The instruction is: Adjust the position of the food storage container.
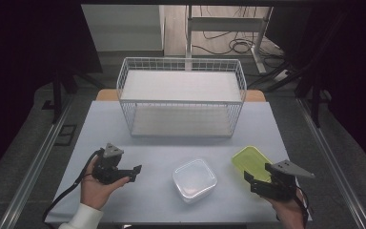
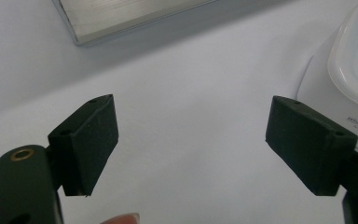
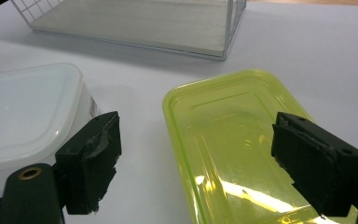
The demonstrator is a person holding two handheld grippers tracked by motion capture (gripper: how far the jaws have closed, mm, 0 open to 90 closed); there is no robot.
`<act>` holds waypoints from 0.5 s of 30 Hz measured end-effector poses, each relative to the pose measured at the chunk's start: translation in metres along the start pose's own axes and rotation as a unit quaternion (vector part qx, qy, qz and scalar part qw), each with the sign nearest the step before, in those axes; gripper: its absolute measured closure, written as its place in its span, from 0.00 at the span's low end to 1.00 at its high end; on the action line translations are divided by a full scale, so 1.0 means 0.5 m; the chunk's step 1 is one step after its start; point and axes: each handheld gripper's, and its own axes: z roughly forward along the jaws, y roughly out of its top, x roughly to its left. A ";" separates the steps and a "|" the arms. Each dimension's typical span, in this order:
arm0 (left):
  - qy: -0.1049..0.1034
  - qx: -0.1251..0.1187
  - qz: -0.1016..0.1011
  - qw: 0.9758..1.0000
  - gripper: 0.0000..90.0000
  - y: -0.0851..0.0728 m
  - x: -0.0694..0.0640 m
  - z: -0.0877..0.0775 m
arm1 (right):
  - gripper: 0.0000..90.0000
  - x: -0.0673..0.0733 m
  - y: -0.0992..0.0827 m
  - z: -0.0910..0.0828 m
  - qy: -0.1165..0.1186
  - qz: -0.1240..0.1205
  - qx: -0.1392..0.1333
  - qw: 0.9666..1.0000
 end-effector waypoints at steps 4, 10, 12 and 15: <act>0.001 0.000 0.004 1.000 0.18 0.000 0.001 -0.001 | 0.18 -0.004 0.004 0.001 0.005 0.003 0.003 1.000; -0.001 -0.005 0.006 1.000 0.18 0.000 0.004 -0.004 | 0.18 -0.005 0.008 0.006 0.012 -0.004 0.021 1.000; -0.006 -0.009 0.003 1.000 0.19 0.002 0.005 -0.006 | 0.18 -0.005 0.007 0.006 0.011 -0.004 0.028 1.000; -0.010 -0.010 0.002 1.000 0.19 0.003 0.006 -0.008 | 0.18 -0.004 0.009 0.002 0.011 -0.003 0.033 0.999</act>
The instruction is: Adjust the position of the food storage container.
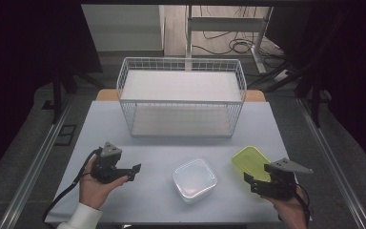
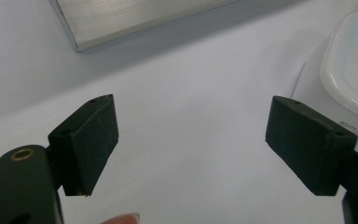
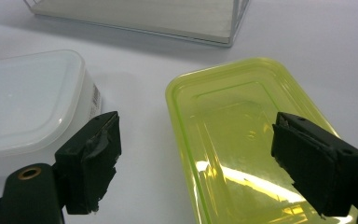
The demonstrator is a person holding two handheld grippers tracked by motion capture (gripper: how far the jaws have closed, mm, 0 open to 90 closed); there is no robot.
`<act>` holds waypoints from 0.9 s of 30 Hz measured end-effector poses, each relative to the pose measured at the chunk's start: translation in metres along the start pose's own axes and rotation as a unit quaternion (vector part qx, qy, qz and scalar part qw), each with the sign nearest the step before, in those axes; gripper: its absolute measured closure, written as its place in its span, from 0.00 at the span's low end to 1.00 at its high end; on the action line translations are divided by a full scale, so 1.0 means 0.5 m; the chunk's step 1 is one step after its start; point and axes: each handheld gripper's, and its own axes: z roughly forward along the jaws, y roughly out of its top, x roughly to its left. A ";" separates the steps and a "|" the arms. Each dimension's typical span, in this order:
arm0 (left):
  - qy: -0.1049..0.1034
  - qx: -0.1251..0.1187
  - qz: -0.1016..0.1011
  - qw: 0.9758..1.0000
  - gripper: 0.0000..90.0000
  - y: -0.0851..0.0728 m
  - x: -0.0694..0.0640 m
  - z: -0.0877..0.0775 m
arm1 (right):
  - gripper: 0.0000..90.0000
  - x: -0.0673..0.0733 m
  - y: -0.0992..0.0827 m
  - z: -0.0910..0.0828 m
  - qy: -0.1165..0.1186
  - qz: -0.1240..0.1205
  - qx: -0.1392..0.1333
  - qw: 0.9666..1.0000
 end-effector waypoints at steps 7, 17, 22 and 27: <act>-0.004 0.002 0.004 1.000 0.19 0.001 -0.002 0.002 | 0.19 -0.002 0.004 -0.005 -0.009 0.005 0.013 1.000; -0.005 0.008 0.005 1.000 0.18 0.001 -0.004 0.009 | 0.25 -0.015 0.004 -0.019 -0.015 0.017 0.028 0.999; -0.007 0.010 0.007 1.000 0.18 0.000 -0.006 0.011 | 0.29 -0.025 0.003 -0.027 -0.020 0.022 0.035 0.999; -0.005 0.009 0.007 1.000 0.18 0.000 -0.005 0.008 | 0.39 -0.041 0.002 -0.038 -0.025 0.029 0.054 0.998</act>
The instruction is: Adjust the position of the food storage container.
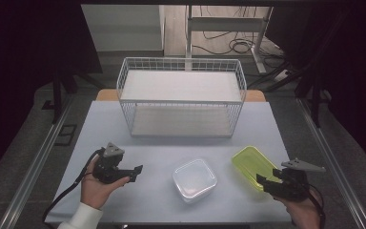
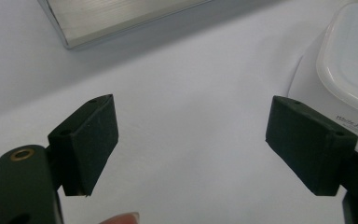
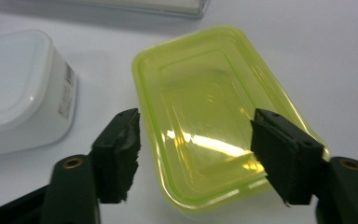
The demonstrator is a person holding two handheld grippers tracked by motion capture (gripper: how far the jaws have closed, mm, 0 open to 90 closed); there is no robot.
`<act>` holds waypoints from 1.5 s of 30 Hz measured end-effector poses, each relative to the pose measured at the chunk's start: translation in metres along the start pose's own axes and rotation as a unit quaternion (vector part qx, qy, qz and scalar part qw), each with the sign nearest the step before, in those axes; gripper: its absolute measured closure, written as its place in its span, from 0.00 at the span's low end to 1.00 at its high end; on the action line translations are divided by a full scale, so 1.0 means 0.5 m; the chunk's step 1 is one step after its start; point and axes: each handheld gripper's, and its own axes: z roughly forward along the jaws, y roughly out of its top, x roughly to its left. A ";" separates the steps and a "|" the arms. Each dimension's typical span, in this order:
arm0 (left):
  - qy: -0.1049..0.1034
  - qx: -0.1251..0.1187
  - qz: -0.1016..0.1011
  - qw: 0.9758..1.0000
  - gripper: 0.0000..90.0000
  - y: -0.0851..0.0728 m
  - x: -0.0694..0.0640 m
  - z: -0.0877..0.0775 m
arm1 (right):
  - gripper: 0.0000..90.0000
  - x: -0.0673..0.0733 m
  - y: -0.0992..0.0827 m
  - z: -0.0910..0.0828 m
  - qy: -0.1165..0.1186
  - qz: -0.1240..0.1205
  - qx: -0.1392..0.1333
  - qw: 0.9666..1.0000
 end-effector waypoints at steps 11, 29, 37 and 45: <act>0.002 0.002 0.002 1.000 0.18 -0.001 0.000 0.000 | 0.67 -0.046 -0.021 -0.029 -0.020 0.015 0.039 0.999; 0.006 0.008 0.006 1.000 0.18 -0.003 -0.001 0.002 | 0.99 -0.072 -0.054 0.000 -0.025 0.000 0.121 0.992; 0.006 0.010 0.010 1.000 0.18 -0.004 -0.002 0.002 | 0.99 -0.076 -0.056 0.025 -0.035 -0.009 0.147 0.988; 0.008 0.011 0.008 1.000 0.18 -0.005 -0.004 0.004 | 0.99 -0.079 -0.046 0.043 -0.048 -0.015 0.161 0.986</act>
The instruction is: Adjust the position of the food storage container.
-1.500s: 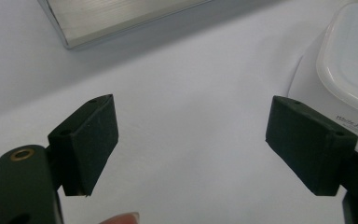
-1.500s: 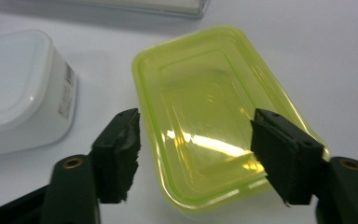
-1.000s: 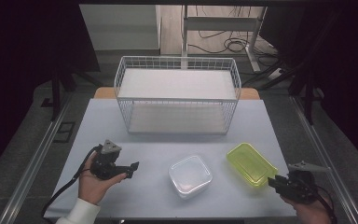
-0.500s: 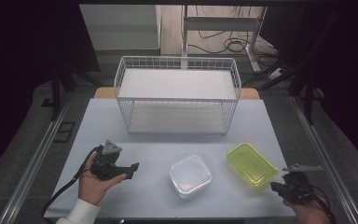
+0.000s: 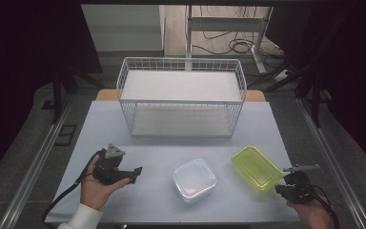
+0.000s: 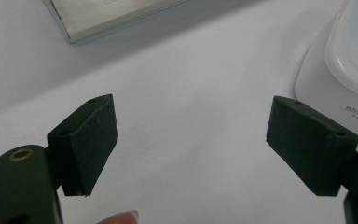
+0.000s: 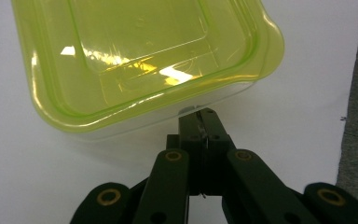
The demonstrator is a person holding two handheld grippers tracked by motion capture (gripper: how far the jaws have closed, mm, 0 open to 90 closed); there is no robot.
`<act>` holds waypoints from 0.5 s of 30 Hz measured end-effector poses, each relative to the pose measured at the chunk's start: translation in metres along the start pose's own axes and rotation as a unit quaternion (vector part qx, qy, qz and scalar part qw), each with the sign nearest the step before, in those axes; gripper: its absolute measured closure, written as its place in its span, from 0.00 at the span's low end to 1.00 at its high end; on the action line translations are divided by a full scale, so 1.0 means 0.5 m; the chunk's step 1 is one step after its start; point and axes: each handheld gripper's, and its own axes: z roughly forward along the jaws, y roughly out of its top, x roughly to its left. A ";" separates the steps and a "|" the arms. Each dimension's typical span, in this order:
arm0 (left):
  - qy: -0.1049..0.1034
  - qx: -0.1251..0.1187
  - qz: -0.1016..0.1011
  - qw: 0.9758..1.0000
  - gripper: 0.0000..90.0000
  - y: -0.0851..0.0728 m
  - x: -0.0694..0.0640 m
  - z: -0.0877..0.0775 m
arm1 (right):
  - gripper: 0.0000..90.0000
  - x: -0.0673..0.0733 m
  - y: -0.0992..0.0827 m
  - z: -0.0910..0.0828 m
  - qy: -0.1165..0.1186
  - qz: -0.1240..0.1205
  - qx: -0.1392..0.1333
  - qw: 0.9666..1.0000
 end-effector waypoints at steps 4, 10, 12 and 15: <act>0.001 0.003 0.003 1.000 0.18 -0.001 0.000 0.001 | 0.99 0.000 0.005 0.004 -0.004 0.000 0.002 1.000; 0.001 0.004 0.004 1.000 0.18 -0.001 -0.001 0.003 | 0.99 0.003 0.023 0.014 -0.010 -0.005 0.005 1.000; 0.002 0.003 0.004 1.000 0.18 -0.001 0.000 0.002 | 0.99 0.007 0.034 0.021 -0.014 -0.010 0.005 1.000; 0.002 0.004 0.003 1.000 0.18 -0.001 0.000 0.002 | 0.99 0.013 0.050 0.027 -0.017 -0.015 0.003 1.000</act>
